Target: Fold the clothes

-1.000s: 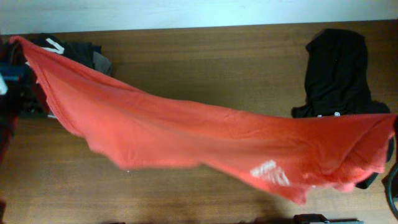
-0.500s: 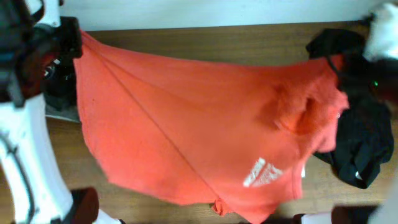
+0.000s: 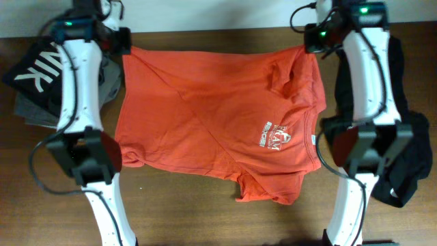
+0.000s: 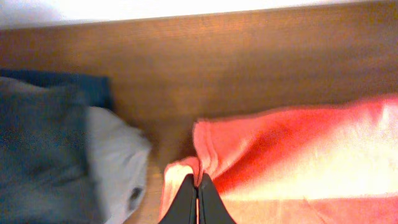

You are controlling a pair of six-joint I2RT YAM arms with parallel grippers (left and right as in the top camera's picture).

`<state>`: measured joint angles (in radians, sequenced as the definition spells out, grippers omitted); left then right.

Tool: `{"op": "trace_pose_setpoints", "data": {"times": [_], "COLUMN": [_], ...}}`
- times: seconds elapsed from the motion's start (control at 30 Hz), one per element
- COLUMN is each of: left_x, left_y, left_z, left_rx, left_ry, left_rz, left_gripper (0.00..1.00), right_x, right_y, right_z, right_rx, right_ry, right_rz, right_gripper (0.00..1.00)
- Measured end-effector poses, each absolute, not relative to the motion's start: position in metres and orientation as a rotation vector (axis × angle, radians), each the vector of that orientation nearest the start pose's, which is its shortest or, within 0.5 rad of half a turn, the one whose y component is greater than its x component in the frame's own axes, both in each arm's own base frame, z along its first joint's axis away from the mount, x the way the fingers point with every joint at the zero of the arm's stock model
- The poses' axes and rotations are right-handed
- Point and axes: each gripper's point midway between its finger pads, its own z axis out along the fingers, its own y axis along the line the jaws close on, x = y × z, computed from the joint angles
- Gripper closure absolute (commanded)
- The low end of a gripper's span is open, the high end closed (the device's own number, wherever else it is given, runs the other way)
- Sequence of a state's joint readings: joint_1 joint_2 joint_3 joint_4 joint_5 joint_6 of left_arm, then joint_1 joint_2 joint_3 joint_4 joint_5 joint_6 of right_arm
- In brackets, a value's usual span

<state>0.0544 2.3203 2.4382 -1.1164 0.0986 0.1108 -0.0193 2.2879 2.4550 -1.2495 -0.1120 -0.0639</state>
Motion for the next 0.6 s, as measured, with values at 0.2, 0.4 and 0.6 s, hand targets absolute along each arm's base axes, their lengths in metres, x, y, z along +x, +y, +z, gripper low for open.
{"op": "trace_pose_setpoints", "data": {"times": [0.2,0.4,0.6], "left_x": [0.605,0.625,0.628], "left_y": [-0.011,-0.038,-0.051], "left_z": [0.111,0.094,0.096], "left_rx": [0.166,0.221,0.248], "left_ry": [2.586,2.526,2.507], "left_rz": [-0.088,-0.098,-0.109], "left_gripper": [0.99,0.99,0.99], "right_x": [0.598,0.611,0.578], "right_y": [0.014,0.016,0.013], "right_z": [0.119,0.091,0.088], "right_rx": [-0.103,-0.092,0.034], "right_ry": [2.602,2.6,2.738], "right_rz": [0.165,0.19,0.218], "right_gripper": [0.96,0.34,0.34]}}
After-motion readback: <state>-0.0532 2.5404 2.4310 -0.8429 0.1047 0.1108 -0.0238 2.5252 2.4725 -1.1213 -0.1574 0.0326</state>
